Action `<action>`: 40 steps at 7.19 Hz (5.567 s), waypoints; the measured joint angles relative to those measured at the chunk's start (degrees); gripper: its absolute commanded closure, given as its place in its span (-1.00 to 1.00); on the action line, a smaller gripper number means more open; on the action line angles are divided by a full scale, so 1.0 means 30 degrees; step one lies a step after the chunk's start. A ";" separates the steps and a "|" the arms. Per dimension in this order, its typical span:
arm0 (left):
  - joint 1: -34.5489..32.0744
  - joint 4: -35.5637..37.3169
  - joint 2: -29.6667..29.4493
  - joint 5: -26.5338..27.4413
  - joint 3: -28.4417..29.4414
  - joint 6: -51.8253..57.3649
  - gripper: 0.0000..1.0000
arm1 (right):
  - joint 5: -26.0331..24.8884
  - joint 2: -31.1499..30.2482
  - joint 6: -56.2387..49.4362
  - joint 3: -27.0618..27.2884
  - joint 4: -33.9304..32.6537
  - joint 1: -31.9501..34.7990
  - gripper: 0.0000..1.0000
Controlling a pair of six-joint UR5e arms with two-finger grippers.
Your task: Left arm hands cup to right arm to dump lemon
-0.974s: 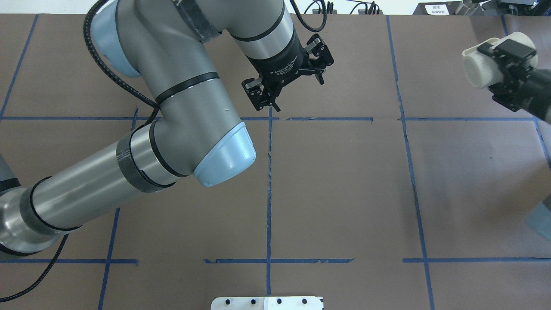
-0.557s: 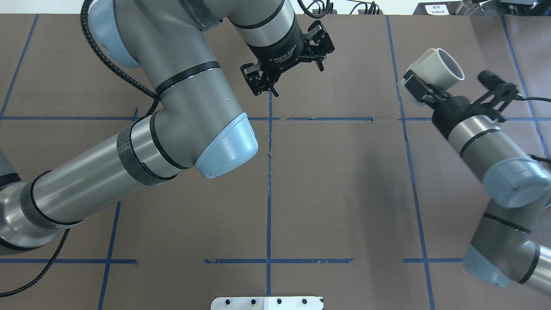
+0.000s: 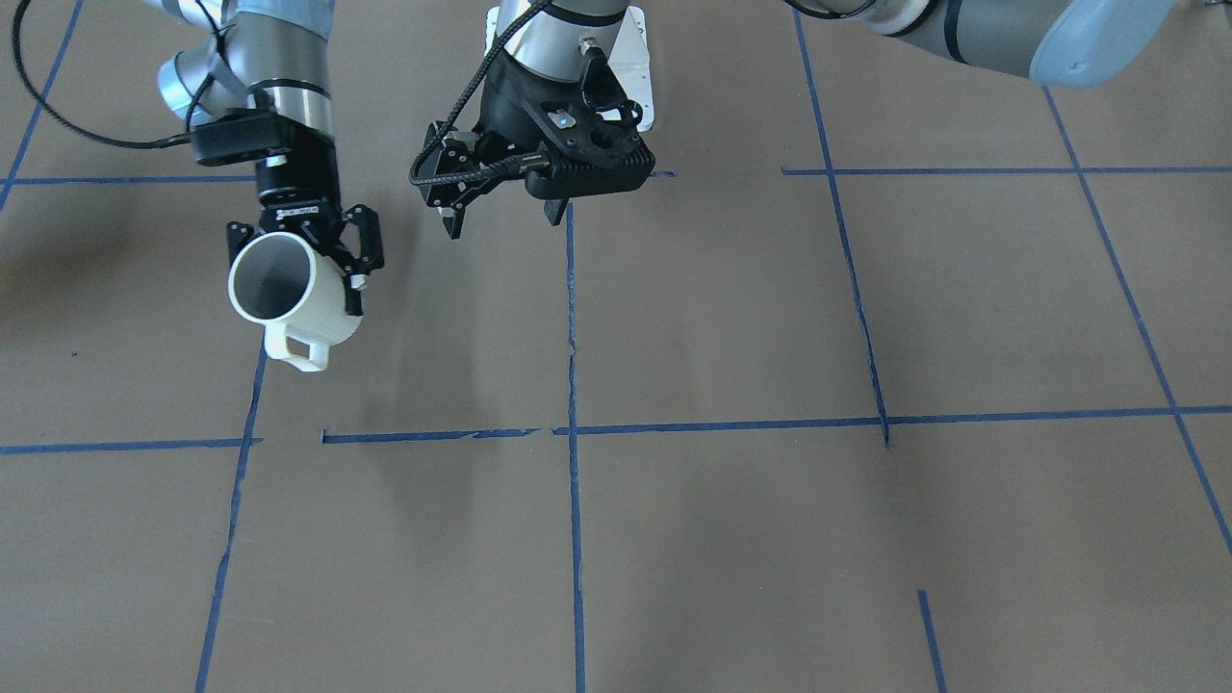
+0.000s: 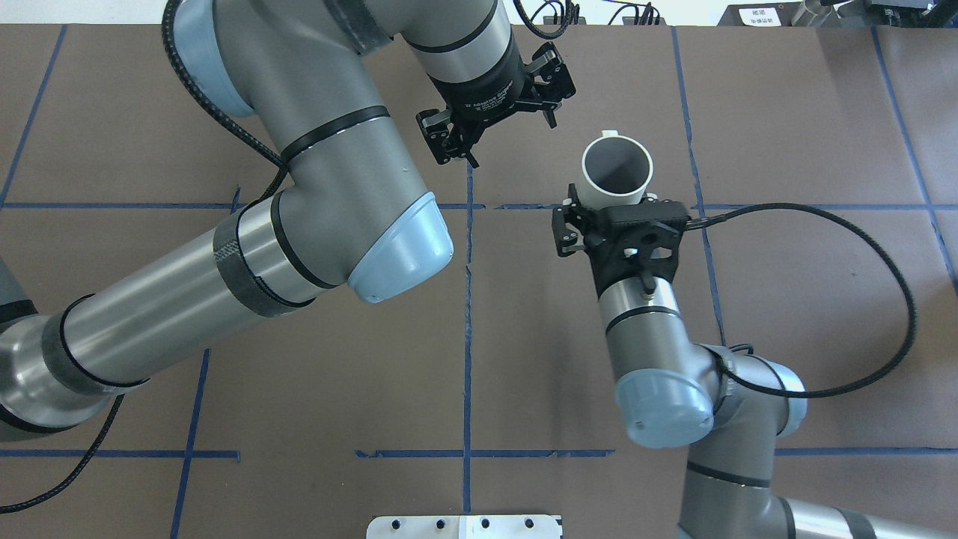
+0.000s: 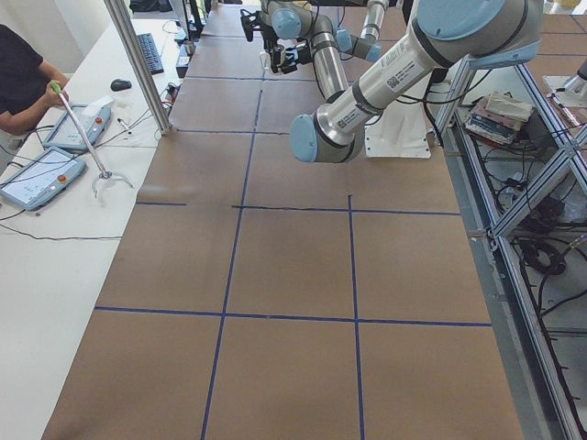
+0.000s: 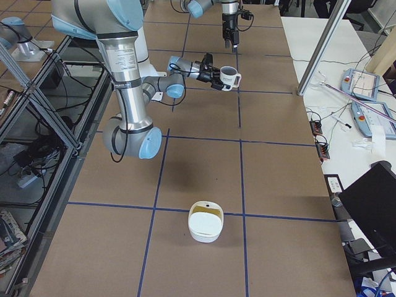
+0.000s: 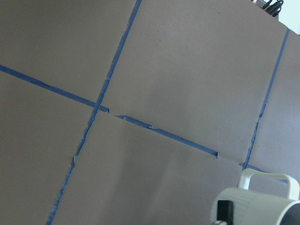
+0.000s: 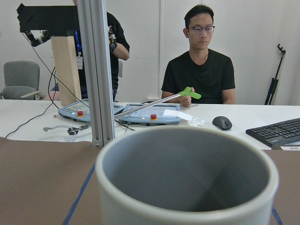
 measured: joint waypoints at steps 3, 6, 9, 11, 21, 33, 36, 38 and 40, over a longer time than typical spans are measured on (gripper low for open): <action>0.0095 0.1965 0.0130 -0.0486 -0.0704 0.0029 -0.99 | -0.1897 0.1689 -0.0136 -0.0015 -0.3353 -0.1189 0.80; 0.0544 0.1973 0.1152 -0.2818 -0.1672 0.0029 -0.99 | -0.2508 0.1932 -0.0142 -0.0066 -0.3538 -0.1403 0.71; 0.0907 0.1420 0.1252 -0.3071 -0.1778 0.0022 -0.83 | -0.2681 0.2049 -0.0142 0.0039 -0.3517 -0.1727 0.68; 0.0932 0.1350 0.1280 -0.3012 -0.1746 0.0029 -0.39 | -0.3088 0.2034 -0.0142 0.0076 -0.3490 -0.2112 0.63; 0.0983 0.2195 0.1302 -0.2764 -0.2447 -0.0253 1.00 | -0.3615 0.1325 -0.0122 -0.0046 -0.3391 -0.3231 -1.00; -0.5186 -0.4747 2.0818 -0.1692 -0.7327 1.5817 1.00 | 1.3529 -0.4880 -0.0342 0.4518 -0.3511 0.4628 -1.00; -0.6670 -0.6344 2.1346 -0.3742 -0.3562 1.6216 -0.98 | 1.8751 -0.6795 -0.1618 0.6100 -0.3514 0.7835 -1.00; -0.7177 -0.6472 2.1658 -0.5046 -0.2736 1.6743 -1.00 | 2.1715 -0.7593 -0.1968 0.6339 -0.3527 0.9817 -1.00; -0.8671 -0.6553 2.1839 -0.5279 -0.2625 1.8412 -1.00 | 2.4279 -0.9238 -0.3214 0.6899 -0.3535 1.2068 -1.00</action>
